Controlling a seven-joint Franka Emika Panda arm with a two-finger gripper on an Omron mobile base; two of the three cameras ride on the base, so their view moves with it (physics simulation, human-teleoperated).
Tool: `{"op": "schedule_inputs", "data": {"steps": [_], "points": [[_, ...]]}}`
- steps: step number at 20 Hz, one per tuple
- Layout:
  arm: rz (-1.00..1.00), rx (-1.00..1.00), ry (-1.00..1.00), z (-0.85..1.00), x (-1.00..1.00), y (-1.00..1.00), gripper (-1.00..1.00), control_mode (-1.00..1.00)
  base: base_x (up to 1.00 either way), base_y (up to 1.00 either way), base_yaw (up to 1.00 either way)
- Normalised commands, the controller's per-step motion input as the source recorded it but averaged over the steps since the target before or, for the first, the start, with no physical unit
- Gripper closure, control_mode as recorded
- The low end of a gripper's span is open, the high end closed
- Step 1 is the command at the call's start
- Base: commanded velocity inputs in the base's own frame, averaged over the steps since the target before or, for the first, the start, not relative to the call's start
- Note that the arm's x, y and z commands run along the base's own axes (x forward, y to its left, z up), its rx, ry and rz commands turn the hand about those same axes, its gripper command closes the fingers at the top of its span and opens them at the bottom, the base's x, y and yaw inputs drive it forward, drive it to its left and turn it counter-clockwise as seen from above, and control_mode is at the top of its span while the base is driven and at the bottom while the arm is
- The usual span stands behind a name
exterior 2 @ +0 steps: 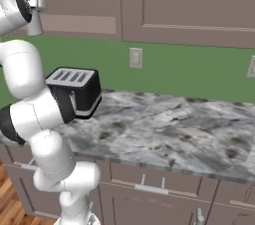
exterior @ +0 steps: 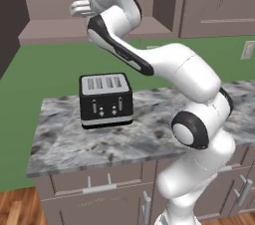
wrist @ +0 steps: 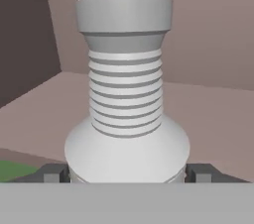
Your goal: Move the cutting board and knife to the sink. Then move spray from the cabinet to the counter.
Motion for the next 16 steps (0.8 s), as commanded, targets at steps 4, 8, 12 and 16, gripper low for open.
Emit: {"op": "schedule_inputs", "data": {"steps": [4,8,12,16], "points": [[-0.06,0.16,-0.09,-0.01,-1.0,-0.33,1.0,-1.0,0.0,0.0,0.0],[-0.25,0.13,-0.02,0.0,-1.0,-0.67,1.0,-1.0,0.0,0.0,0.0],[-0.47,0.02,0.0,-0.06,-0.95,-0.72,1.0,-1.0,0.0,0.0,0.0],[-0.53,0.0,0.0,-0.29,-0.84,-0.64,1.0,-1.0,0.0,0.0,0.0]]}}
